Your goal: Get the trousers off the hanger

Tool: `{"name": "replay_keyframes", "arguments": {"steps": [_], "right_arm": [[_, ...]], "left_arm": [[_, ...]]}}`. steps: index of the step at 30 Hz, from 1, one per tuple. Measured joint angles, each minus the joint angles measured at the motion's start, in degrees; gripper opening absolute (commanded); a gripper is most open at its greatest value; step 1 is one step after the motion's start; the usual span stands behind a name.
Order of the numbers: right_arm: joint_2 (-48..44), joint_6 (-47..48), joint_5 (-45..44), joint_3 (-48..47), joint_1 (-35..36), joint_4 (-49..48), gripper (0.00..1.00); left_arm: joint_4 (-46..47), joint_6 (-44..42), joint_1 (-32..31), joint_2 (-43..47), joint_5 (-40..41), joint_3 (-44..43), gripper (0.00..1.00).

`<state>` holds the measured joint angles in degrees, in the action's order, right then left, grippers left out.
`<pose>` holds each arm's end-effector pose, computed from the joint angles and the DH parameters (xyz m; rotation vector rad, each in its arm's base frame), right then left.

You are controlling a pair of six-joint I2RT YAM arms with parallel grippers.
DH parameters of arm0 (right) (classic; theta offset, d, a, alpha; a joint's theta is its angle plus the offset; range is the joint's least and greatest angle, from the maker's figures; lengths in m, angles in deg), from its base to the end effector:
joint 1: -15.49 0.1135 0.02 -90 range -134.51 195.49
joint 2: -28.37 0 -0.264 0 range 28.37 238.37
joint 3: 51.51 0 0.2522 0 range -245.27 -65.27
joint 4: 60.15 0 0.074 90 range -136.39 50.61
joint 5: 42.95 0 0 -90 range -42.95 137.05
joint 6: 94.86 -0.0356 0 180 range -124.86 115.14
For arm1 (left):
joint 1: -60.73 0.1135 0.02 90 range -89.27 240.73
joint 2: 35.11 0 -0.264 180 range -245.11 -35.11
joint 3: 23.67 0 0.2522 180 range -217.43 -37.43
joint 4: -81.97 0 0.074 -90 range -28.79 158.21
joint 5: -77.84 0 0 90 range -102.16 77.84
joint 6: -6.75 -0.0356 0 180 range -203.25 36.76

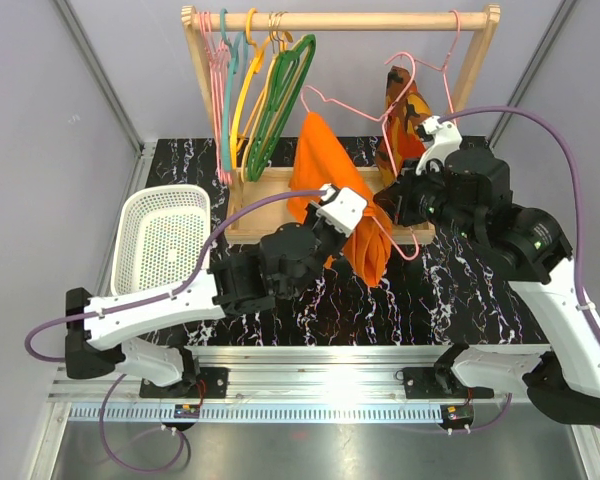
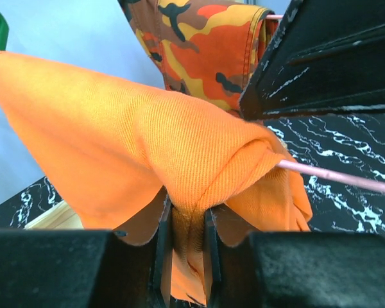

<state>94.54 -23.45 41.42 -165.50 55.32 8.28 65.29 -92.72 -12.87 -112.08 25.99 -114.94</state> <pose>0.1444 0.1159 0.5034 -0.2975 1.9509 0.5817 0.1077 -0.2881 0.4288 0.6352 1.4831 -0.3311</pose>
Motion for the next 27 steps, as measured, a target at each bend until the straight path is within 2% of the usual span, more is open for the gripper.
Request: {"name": "replay_keyframes", "arguments": {"steps": [11, 17, 27], "right_arm": [[0.94, 1.46, -0.5, 2.54, 0.31, -2.93, 0.0], [0.94, 1.33, 3.61, 2.19, 0.31, -3.41, 0.0], [1.84, 1.36, 4.98, 1.01, 0.31, -1.9, 0.0]], "left_arm": [[-4.94, 2.69, 0.09, 8.55, -2.93, 1.64, 0.0], [-5.77, 3.78, 0.15, 9.38, -3.65, 1.66, 0.0], [-5.81, 5.57, -0.04, 11.67, -4.46, 3.13, 0.0]]}}
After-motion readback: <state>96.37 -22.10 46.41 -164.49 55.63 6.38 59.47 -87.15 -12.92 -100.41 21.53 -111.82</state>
